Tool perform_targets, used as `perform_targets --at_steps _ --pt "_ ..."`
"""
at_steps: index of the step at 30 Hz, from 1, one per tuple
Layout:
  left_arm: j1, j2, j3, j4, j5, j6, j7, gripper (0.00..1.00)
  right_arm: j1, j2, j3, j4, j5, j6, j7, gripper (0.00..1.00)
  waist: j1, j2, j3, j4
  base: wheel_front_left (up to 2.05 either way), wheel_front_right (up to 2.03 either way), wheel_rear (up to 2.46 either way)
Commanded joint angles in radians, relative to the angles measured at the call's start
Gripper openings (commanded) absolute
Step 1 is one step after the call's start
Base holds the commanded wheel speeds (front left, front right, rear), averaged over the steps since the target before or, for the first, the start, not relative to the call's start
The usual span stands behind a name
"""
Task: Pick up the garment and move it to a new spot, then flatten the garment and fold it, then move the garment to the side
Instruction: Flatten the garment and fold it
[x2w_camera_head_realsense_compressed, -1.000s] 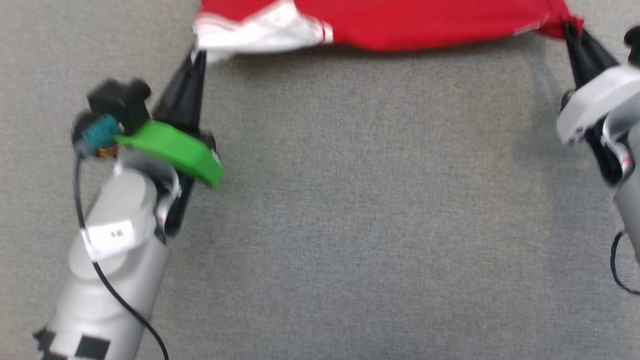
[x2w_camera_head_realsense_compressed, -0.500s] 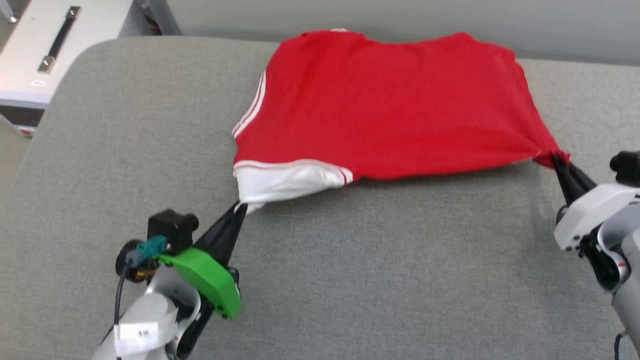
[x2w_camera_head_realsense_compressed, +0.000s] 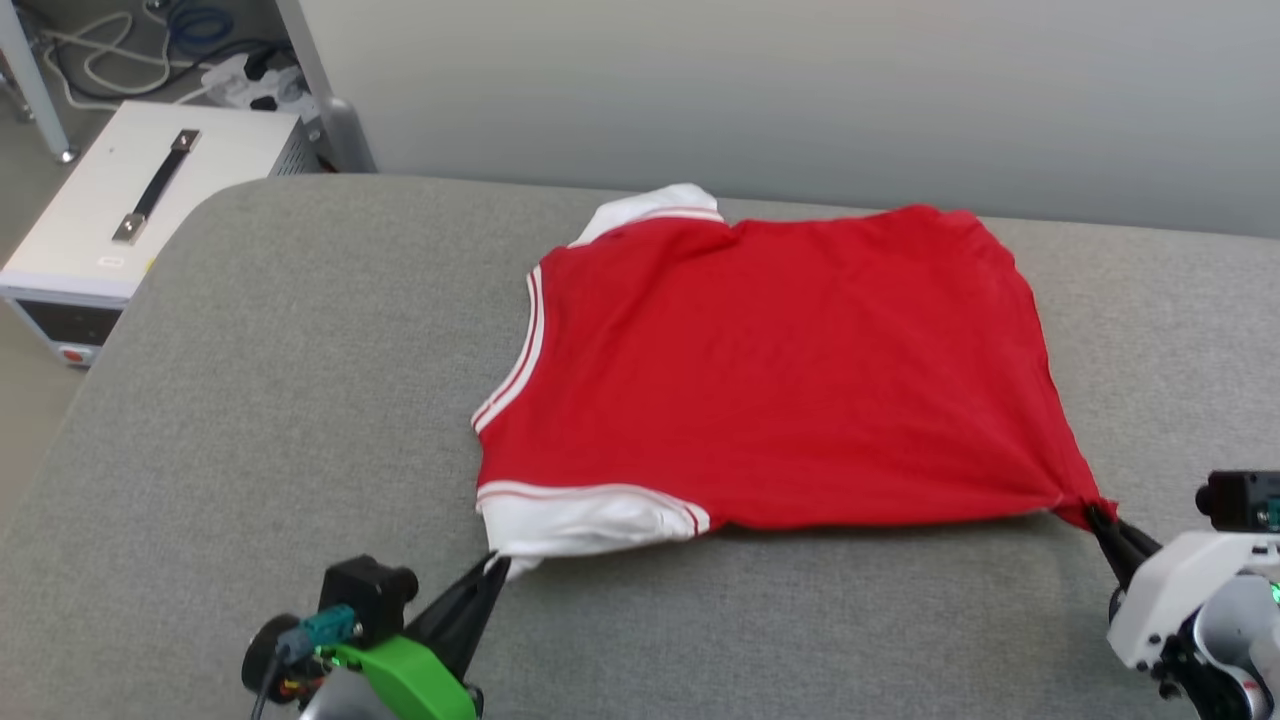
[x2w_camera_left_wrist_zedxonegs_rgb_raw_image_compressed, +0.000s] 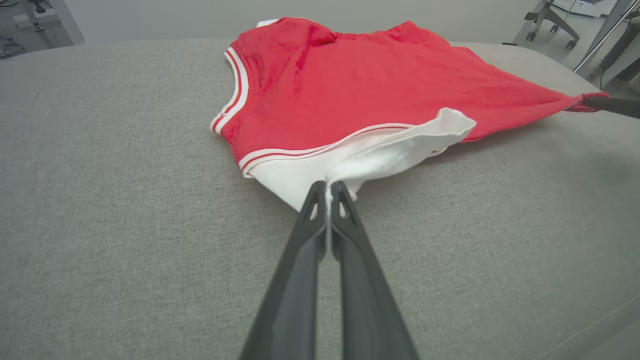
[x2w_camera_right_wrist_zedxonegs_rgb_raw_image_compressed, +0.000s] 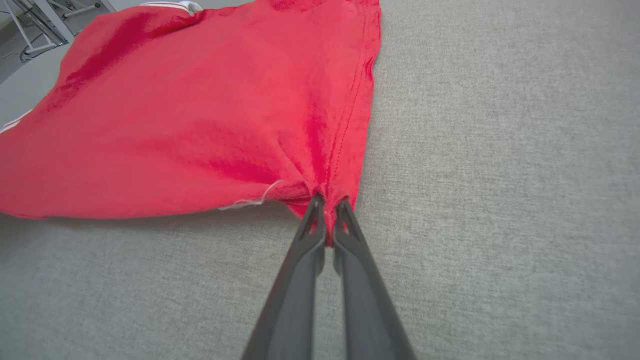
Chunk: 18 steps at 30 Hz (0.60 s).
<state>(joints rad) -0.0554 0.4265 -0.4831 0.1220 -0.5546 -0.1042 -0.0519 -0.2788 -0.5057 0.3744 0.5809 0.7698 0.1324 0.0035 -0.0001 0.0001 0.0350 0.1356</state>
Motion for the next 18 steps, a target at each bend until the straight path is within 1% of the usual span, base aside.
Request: perform_targets --at_steps 1,9,13,18 --pt "0.029 0.014 -0.007 -0.009 -0.008 0.001 0.005 0.0 0.034 -0.009 -0.012 -0.017 0.005 -0.002 0.015 0.0 0.0001 -0.0001 -0.032 -0.022 0.0 0.0 0.0" --pt "0.132 0.053 -0.018 -0.052 -0.048 0.001 0.033 0.0 0.173 -0.029 -0.061 -0.138 0.003 -0.002 0.108 0.0 0.0001 -0.0001 -0.068 -0.05 0.0 0.0 0.0" --pt "0.195 0.093 -0.02 -0.097 -0.079 -0.001 0.07 0.0 0.241 -0.038 -0.087 -0.211 0.005 -0.002 0.16 0.0 0.0001 -0.0001 -0.084 -0.055 0.0 0.0 0.0" --pt "0.273 0.154 -0.04 -0.186 -0.114 -0.004 0.147 0.0 0.334 -0.05 -0.129 -0.297 -0.003 -0.002 0.224 0.0 0.0001 -0.0001 -0.094 -0.047 0.0 0.0 0.0"
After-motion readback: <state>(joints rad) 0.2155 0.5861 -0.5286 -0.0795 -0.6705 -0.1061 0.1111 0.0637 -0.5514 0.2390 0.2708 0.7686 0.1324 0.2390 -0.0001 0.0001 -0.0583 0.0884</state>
